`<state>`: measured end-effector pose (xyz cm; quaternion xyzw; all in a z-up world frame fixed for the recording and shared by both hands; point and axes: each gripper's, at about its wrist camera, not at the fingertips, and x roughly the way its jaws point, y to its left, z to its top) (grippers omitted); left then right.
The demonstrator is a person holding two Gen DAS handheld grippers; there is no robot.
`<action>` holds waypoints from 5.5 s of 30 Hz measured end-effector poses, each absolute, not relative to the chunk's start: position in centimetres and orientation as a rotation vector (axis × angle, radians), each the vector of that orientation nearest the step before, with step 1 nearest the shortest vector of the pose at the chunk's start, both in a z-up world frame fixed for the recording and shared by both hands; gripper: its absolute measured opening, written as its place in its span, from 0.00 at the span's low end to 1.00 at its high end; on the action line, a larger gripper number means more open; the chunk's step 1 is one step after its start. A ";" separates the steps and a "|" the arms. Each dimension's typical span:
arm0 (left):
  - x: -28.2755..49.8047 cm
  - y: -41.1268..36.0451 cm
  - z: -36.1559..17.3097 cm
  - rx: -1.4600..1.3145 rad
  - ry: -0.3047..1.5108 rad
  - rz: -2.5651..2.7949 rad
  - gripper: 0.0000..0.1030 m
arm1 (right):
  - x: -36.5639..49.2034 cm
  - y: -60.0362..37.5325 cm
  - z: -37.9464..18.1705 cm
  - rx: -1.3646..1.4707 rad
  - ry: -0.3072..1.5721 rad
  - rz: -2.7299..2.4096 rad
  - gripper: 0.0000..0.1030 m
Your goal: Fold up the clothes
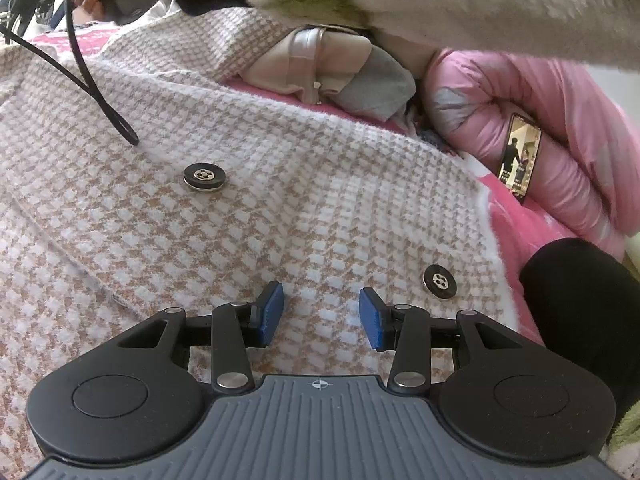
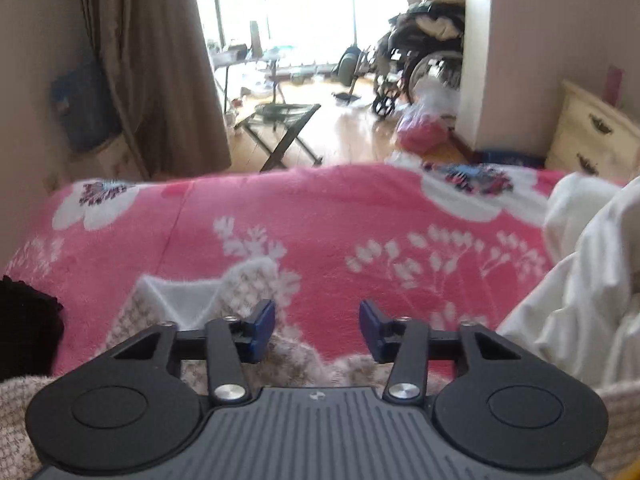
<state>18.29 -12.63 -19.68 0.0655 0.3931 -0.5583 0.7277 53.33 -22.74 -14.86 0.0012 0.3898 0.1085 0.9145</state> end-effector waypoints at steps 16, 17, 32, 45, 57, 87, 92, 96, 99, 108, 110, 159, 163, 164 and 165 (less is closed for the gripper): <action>18.3 -12.5 -19.8 0.143 0.858 -1.249 0.42 | 60.2 -26.2 -19.2 0.446 1.017 0.276 0.54; 18.3 -12.5 -19.8 0.144 0.856 -1.249 0.42 | 60.6 -26.1 -19.7 0.459 1.047 0.307 0.56; 18.3 -12.5 -19.9 0.140 0.846 -1.260 0.44 | 58.7 -23.9 -17.2 0.261 0.749 0.497 0.12; 18.7 -12.3 -20.0 0.123 0.857 -1.273 0.44 | 52.4 -27.9 -11.4 0.096 0.632 0.377 0.11; 17.9 -12.3 -19.7 0.181 0.812 -1.254 0.44 | 50.5 -22.9 -18.1 -0.066 0.872 0.345 0.04; 19.2 -11.8 -19.9 0.071 0.887 -1.237 0.44 | 27.8 -63.3 -8.0 0.876 0.395 -0.468 0.55; 20.1 -11.5 -20.3 -0.003 0.913 -1.253 0.44 | 30.5 -63.3 -7.8 0.796 0.432 -0.472 0.30; 20.3 -11.4 -20.3 -0.014 0.922 -1.249 0.41 | 31.7 -61.2 -4.7 0.583 0.405 -0.462 0.16; 20.3 -11.3 -20.2 -0.013 0.931 -1.239 0.40 | 32.5 -60.3 -2.1 0.443 0.364 -0.494 0.15; 21.0 -11.0 -20.6 -0.041 0.953 -1.248 0.40 | 34.1 -62.4 -1.8 0.374 0.423 -0.678 0.15; 21.0 -10.9 -20.6 -0.043 0.953 -1.250 0.40 | 34.6 -62.4 -2.6 0.368 0.446 -0.697 0.15; 29.4 0.4 -19.0 -0.597 0.970 -0.630 0.43 | 18.1 -16.1 -8.6 -0.538 0.660 0.443 0.15; 29.1 0.0 -18.8 -0.571 0.972 -0.640 0.43 | 15.3 -15.3 -11.6 -0.654 0.728 0.481 0.19; 29.1 -0.2 -18.9 -0.563 0.979 -0.647 0.43 | 14.7 -15.2 -12.3 -0.655 0.755 0.484 0.23; 29.2 -0.4 -19.0 -0.553 0.981 -0.655 0.43 | 14.3 -15.0 -13.0 -0.645 0.781 0.485 0.29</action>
